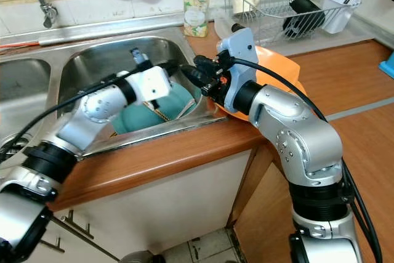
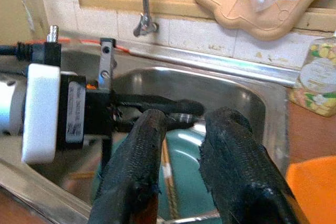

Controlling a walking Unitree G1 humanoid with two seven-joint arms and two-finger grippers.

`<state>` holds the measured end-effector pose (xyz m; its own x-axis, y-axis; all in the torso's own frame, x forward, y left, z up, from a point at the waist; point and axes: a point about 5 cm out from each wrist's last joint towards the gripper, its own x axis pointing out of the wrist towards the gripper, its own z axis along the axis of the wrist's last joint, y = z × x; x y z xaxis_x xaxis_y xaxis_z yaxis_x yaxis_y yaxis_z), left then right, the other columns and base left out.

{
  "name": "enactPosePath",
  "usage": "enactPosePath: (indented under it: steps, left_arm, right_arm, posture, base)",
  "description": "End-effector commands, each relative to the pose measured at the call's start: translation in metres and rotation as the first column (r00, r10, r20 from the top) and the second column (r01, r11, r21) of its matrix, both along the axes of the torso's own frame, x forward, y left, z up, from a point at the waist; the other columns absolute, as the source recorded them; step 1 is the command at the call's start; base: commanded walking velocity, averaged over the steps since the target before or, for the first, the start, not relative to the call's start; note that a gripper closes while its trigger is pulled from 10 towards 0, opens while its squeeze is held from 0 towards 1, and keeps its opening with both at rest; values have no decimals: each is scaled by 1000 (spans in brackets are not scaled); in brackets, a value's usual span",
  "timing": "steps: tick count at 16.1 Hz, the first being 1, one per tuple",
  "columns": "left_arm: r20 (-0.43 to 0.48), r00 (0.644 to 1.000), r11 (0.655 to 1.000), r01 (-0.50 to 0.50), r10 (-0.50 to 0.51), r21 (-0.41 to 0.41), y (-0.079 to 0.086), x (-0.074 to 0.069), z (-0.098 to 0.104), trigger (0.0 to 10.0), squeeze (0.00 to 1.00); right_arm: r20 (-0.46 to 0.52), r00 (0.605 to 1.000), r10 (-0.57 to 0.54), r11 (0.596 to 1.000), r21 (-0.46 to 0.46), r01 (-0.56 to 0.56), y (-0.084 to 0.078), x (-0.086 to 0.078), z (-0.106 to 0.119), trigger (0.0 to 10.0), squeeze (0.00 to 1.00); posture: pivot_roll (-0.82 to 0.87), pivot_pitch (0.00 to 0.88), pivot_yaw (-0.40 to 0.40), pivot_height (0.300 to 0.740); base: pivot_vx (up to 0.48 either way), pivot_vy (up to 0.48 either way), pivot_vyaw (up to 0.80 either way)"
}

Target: Kitchen organization

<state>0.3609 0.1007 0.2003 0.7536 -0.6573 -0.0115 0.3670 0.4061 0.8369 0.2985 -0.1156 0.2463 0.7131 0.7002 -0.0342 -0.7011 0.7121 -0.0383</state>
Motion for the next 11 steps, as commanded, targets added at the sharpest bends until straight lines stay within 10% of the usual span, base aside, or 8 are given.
enactPosePath:
  steps: [1, 8, 9, 10, 11]
  left_arm:
    - [5, 999, 999, -41, 41, 15, 8, 4, 2, 0, 0]
    - [-226, 939, 946, -199, 258, 256, 49, 22, -40, 0, 0]
    - [-269, 917, 930, -210, 294, 302, 53, 23, -46, 6431, 0]
    - [-324, 889, 926, -227, 323, 300, 56, 24, -51, 10000, 0]
    - [-375, 863, 927, -238, 338, 288, 58, 25, -54, 10000, 533]
  right_arm:
    - [47, 999, 20, 1000, -19, -20, 4, -3, 8, 10000, 0]
    - [6, 998, 67, 983, -170, -65, 7, -15, -17, 10000, 0]
    - [-5, 997, 76, 981, -177, -76, 11, -16, -21, 10000, 0]
    - [-15, 997, 78, 978, -192, -80, 14, -18, -26, 10000, 0]
    - [-26, 997, 79, 976, -203, -83, 16, -19, -30, 10000, 0]
  posture:
    - [-56, 0, 69, 740]
    - [-63, 0, 75, 740]
    - [-63, 0, 75, 740]
    - [-66, 0, 78, 740]
    - [-66, 0, 79, 740]
  base:
    - [0, 0, 0]
    - [0, 0, 0]
    - [0, 0, 0]
    - [0, 0, 0]
    - [0, 0, 0]
